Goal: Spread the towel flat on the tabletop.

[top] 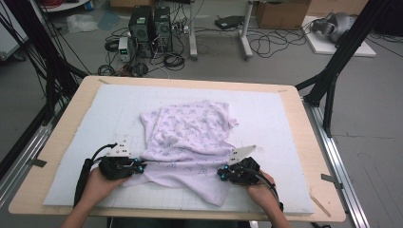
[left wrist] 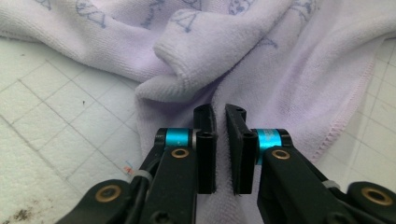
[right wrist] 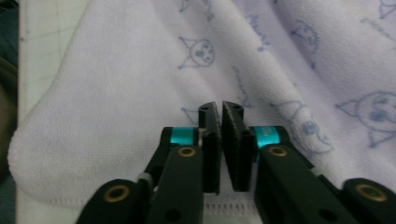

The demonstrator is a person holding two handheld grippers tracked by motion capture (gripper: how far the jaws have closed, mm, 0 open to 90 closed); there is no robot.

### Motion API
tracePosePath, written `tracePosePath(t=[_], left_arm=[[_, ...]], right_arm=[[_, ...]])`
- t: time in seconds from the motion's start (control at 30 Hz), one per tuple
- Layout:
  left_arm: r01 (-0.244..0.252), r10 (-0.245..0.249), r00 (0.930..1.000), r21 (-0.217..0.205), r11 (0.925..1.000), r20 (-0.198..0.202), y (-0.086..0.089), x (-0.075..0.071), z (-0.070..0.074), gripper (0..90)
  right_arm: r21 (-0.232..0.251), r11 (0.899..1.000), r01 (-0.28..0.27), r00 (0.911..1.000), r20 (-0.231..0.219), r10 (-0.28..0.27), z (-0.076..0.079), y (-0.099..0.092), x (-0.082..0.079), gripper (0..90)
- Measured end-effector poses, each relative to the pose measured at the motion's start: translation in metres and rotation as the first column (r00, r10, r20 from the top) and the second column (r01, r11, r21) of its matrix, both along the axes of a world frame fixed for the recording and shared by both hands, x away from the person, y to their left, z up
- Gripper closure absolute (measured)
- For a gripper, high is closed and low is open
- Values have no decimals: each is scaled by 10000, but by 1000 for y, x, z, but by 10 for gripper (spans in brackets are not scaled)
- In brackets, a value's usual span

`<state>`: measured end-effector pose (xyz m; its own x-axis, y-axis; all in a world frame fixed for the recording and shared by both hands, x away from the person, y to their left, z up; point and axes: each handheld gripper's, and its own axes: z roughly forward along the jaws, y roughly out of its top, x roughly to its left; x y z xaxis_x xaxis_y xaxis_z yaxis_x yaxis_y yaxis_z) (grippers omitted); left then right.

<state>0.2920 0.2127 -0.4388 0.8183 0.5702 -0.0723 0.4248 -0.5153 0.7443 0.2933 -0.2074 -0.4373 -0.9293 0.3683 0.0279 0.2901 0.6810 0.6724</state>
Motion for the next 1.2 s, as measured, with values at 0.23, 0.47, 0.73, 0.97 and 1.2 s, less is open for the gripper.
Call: tracePosePath(t=[0.23,0.47,0.73,0.97,1.2], left_arm=[[49,-45,9999,-316,9995,123,7,-7,10,599],[250,-230,9989,-485,9985,417,17,-20,22,539],[993,-989,9950,-268,9947,149,11,-26,14,691],[1005,-1002,9948,176,9948,-158,1,-22,-1,839],[1255,-1255,9916,-23,9921,-296,3,-35,8,855]], right_arm=[[32,9953,965,9953,57,-965,5,-27,11,868],[1094,9917,674,9960,502,-732,24,-25,-8,713],[1178,9923,-389,9992,-44,397,8,13,-18,557],[696,9953,-680,9969,-357,706,-5,30,-14,693],[741,9900,-1201,9900,-649,1249,-3,27,-20,871]])
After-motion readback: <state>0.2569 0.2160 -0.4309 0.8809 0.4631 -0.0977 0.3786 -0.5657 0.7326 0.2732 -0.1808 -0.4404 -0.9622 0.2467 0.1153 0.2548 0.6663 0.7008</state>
